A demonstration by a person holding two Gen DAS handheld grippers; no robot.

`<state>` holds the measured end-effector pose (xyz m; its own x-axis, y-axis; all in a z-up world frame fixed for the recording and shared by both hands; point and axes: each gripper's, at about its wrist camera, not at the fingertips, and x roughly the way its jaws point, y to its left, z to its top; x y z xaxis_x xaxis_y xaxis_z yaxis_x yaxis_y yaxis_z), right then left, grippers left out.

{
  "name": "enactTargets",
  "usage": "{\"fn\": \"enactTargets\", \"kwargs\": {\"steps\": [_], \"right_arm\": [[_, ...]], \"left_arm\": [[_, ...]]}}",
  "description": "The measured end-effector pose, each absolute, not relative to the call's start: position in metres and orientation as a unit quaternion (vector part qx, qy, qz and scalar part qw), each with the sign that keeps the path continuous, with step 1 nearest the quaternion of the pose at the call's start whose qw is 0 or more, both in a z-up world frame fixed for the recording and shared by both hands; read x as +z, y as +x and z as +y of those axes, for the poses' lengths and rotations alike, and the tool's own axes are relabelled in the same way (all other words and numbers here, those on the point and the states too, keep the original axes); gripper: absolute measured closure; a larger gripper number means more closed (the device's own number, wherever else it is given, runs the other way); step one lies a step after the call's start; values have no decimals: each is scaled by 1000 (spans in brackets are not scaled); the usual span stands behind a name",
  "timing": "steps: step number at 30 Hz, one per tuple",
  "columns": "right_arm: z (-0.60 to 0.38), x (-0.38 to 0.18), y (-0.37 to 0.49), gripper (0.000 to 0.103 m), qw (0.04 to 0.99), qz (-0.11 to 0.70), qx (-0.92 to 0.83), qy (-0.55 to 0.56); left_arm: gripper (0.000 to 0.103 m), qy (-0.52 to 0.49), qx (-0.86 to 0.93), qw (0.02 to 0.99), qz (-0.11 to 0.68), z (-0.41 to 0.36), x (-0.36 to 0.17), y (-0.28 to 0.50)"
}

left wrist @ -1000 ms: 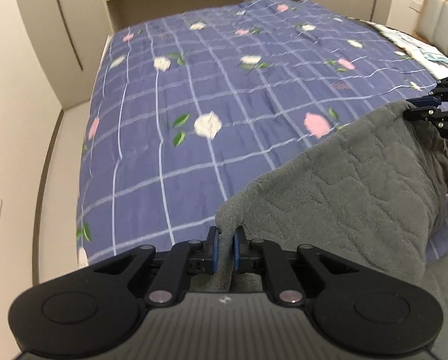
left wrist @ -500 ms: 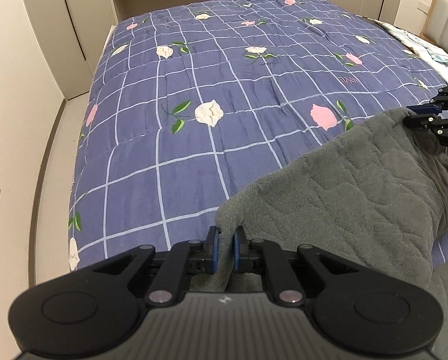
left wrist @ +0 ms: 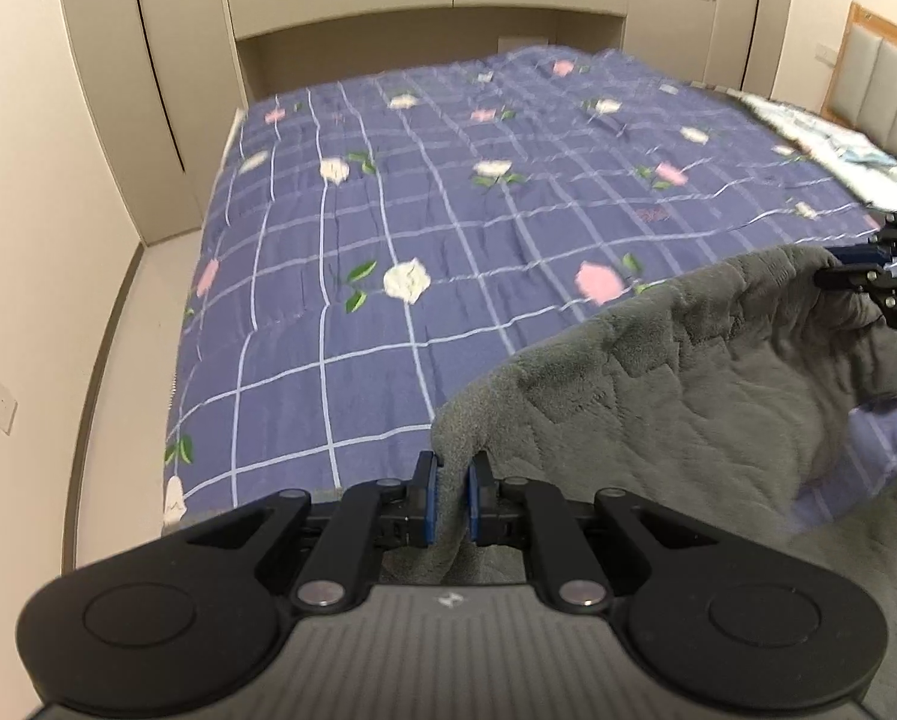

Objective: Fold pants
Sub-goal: 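Lift the waistband with both grippers and fold it over toward the pant cuffs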

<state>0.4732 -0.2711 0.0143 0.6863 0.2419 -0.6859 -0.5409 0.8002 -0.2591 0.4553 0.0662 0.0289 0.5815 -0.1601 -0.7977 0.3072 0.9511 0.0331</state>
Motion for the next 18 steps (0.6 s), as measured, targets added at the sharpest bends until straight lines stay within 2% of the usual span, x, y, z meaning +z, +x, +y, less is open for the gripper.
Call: {"fn": "enactTargets", "kwargs": {"steps": [9,18], "right_arm": [[-286,46,379,91,907,290,204,-228],[-293,39,285,91,915,275,186,-231]], "left_arm": [[93,125,-144,904,382,54,60,367],[94,162,-153,910,349,43,48,283]]}}
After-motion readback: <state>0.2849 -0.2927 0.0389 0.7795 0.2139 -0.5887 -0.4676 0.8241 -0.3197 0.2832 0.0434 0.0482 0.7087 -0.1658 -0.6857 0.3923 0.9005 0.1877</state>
